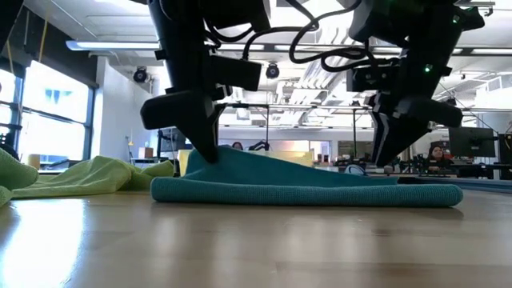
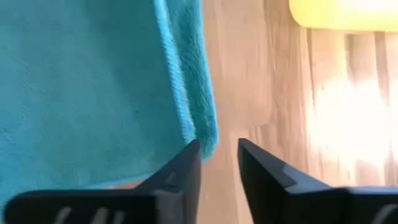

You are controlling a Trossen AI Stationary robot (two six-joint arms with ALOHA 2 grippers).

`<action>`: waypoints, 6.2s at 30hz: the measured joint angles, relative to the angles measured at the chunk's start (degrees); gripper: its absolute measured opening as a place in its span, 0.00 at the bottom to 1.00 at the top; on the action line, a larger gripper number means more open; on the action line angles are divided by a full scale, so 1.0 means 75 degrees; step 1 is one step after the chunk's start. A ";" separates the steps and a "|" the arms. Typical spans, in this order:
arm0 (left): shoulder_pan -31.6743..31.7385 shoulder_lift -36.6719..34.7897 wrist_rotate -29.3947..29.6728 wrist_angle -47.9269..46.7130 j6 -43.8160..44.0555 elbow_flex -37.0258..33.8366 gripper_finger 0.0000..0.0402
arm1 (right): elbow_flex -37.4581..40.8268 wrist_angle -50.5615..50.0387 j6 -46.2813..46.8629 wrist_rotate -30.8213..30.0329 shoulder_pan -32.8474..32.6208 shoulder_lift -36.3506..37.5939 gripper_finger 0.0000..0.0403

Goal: Roll microfiber towels into tight, uniform cylinder then place into a basket
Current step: Roll the blue microfiber towel

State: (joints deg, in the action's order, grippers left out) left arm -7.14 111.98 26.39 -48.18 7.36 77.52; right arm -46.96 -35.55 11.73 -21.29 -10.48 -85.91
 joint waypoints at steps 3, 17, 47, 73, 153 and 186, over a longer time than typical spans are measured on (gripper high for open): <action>0.0000 0.0000 0.0000 0.0005 0.0000 0.0000 0.00 | 0.0000 -0.0046 0.0147 0.0147 0.0000 0.0003 0.31; 0.0000 0.0000 -0.0078 0.0059 0.0157 0.0000 0.05 | 0.0000 -0.0034 0.0512 0.0841 -0.0125 0.0003 0.29; -0.0154 -0.0009 -0.2320 0.1402 0.1206 -0.0656 0.25 | -0.0003 0.0533 0.2124 0.2234 -0.0125 -0.0402 0.29; -0.0200 -0.0059 -0.4034 0.3479 0.2278 -0.0844 0.22 | -0.0637 -0.0310 0.0738 -0.0957 0.0209 -0.1237 0.29; 0.0049 -0.3662 -0.3457 0.4315 -0.2025 -0.3921 0.22 | -0.0874 0.0064 0.4469 -0.0741 -0.2508 -0.0283 0.29; -0.1160 -0.0615 -0.1897 0.7481 -0.6179 -0.3622 0.41 | -0.0889 0.3738 0.2852 0.0392 -0.3709 -0.1632 0.34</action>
State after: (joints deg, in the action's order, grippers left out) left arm -15.83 107.37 12.16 7.93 -38.98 50.35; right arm -53.63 -7.51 33.13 -18.35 -38.30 -98.15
